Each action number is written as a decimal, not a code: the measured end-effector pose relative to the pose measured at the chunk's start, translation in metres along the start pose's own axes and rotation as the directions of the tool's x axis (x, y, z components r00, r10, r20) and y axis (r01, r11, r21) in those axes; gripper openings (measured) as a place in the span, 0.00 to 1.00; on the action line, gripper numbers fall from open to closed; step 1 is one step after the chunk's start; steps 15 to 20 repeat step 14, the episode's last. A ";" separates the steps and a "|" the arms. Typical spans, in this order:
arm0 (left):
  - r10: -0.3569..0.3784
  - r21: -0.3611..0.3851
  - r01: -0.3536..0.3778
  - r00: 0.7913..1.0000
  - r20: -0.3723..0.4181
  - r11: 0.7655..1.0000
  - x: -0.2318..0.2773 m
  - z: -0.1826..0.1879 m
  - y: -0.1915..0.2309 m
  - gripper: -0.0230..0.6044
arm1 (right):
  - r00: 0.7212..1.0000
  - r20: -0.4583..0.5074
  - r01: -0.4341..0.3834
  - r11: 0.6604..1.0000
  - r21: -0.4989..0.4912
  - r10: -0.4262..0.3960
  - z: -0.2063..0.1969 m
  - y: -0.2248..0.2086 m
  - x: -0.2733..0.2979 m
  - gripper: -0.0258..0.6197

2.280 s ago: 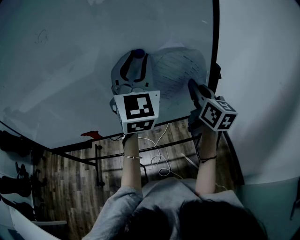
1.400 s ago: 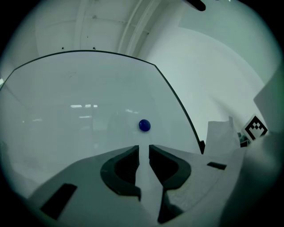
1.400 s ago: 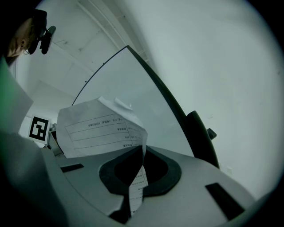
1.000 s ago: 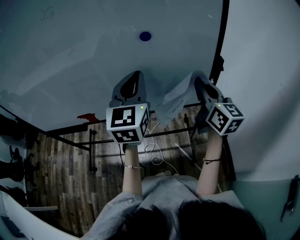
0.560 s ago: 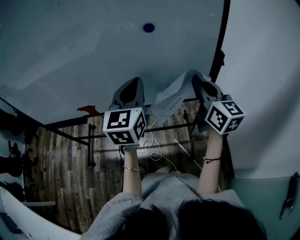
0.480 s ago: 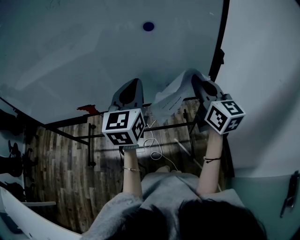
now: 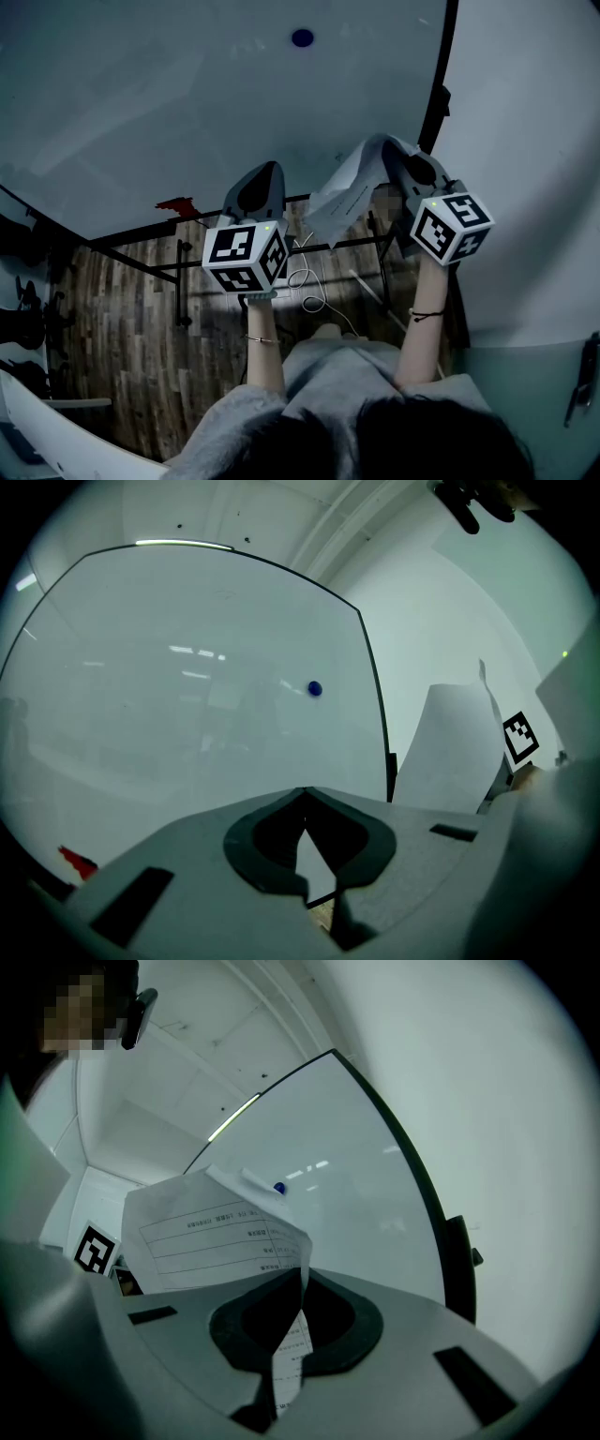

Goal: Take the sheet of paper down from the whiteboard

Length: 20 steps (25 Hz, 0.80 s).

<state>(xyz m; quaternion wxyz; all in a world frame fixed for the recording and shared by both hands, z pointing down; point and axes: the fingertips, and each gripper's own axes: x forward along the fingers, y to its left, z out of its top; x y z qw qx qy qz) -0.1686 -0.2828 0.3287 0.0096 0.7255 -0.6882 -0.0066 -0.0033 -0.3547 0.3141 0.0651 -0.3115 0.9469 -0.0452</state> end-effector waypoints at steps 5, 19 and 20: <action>0.008 -0.003 -0.008 1.000 0.011 1.000 -0.009 0.001 0.004 0.05 | 1.000 0.007 -0.019 1.000 -0.011 0.019 0.003 0.010 0.000 0.04; 0.010 0.000 -0.010 1.000 0.013 1.000 -0.011 0.002 0.004 0.05 | 0.999 0.011 -0.036 0.999 -0.013 0.036 0.006 0.016 0.003 0.04; 0.010 0.000 -0.010 1.000 0.013 1.000 -0.011 0.002 0.004 0.05 | 0.999 0.011 -0.036 0.999 -0.013 0.036 0.006 0.016 0.003 0.04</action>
